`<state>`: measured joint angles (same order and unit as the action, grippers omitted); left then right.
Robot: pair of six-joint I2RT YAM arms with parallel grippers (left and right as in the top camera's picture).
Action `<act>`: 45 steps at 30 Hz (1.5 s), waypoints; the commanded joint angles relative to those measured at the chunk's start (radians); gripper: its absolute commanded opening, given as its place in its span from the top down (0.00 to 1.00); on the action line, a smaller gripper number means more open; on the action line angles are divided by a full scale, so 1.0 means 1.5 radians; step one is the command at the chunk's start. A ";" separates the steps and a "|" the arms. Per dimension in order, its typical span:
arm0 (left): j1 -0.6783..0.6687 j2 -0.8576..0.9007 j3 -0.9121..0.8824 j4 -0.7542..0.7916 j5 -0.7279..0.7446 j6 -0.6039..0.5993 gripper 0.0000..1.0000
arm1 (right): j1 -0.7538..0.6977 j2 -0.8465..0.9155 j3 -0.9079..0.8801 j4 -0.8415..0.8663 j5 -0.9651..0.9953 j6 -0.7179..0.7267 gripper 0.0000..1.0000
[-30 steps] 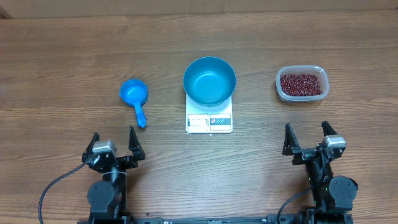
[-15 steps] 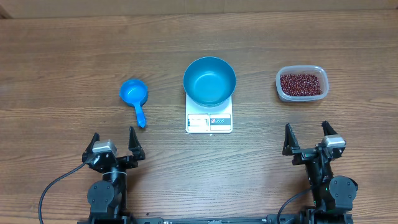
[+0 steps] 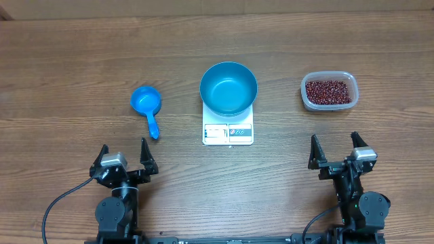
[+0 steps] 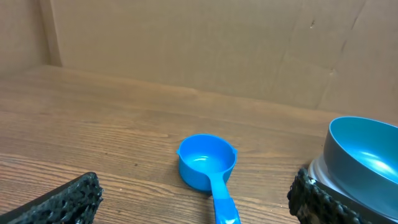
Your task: Scoop item into bowl and weigh 150g on scale
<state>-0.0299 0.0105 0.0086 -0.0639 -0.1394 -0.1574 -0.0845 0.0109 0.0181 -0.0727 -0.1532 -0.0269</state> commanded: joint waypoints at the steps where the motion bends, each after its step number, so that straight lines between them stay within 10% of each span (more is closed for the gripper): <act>1: 0.007 -0.004 -0.003 0.001 -0.004 0.008 0.01 | 0.003 -0.005 -0.007 0.004 0.002 -0.005 0.00; 45: 0.007 -0.004 -0.003 0.020 -0.023 0.010 0.00 | 0.003 -0.005 -0.007 0.004 0.002 -0.005 0.00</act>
<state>-0.0299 0.0105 0.0086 -0.0608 -0.1398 -0.1570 -0.0845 0.0109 0.0181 -0.0723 -0.1532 -0.0273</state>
